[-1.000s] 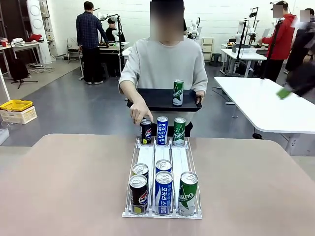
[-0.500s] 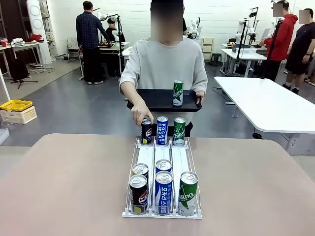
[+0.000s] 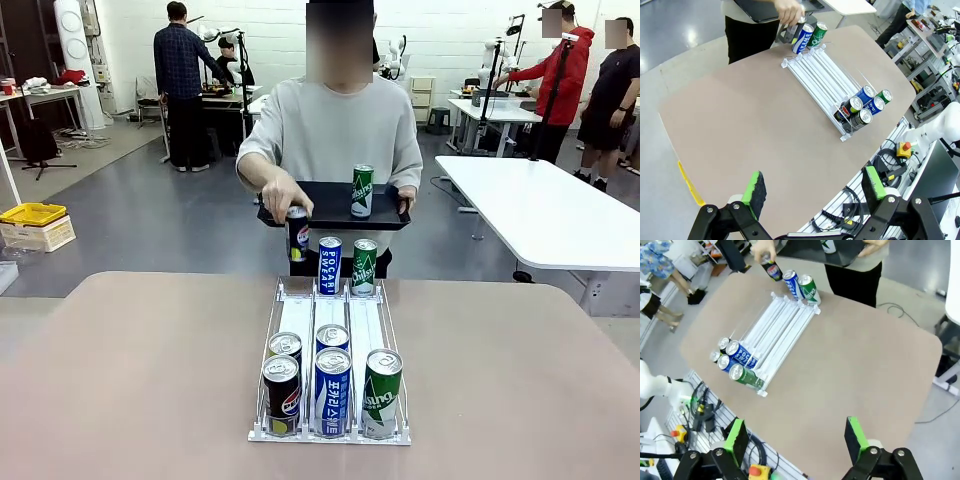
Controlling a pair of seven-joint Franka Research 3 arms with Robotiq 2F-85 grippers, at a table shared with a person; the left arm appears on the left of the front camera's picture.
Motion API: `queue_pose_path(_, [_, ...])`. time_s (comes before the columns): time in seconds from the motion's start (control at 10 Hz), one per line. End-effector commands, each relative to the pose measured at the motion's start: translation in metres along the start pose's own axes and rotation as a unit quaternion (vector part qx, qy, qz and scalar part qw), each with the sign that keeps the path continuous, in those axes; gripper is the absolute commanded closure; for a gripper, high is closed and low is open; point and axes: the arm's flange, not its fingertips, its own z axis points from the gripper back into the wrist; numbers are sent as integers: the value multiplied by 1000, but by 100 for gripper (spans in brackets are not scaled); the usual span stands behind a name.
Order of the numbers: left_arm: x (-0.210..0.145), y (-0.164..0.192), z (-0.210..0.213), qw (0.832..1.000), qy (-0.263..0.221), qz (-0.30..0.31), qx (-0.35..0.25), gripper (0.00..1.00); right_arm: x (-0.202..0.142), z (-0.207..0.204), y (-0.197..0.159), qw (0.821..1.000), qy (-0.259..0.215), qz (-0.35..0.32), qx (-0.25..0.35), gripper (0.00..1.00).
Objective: Retrieve and hand over the desired beverage to the person.
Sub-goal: Pick up another can of the same type that the person held from the Automatic Can Dispenser.
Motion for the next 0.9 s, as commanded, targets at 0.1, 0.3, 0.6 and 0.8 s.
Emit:
queue_pose_path(0.1, [-2,1,1,1000,-7,-11,-8,0,1,1,-1,1000,18,-8,1,0])
queue_pose_path(0.3, [-2,1,1,1000,-7,-11,-8,0,1,-1,0,1000,7,-1,-2,0])
queue_pose_path(0.6, [-2,1,1,1000,-7,-11,-8,0,1,-1,0,1000,7,-1,-2,0])
queue_pose_path(0.8, [-2,1,1,1000,-7,-11,-8,0,1,-1,0,1000,7,-1,-2,0])
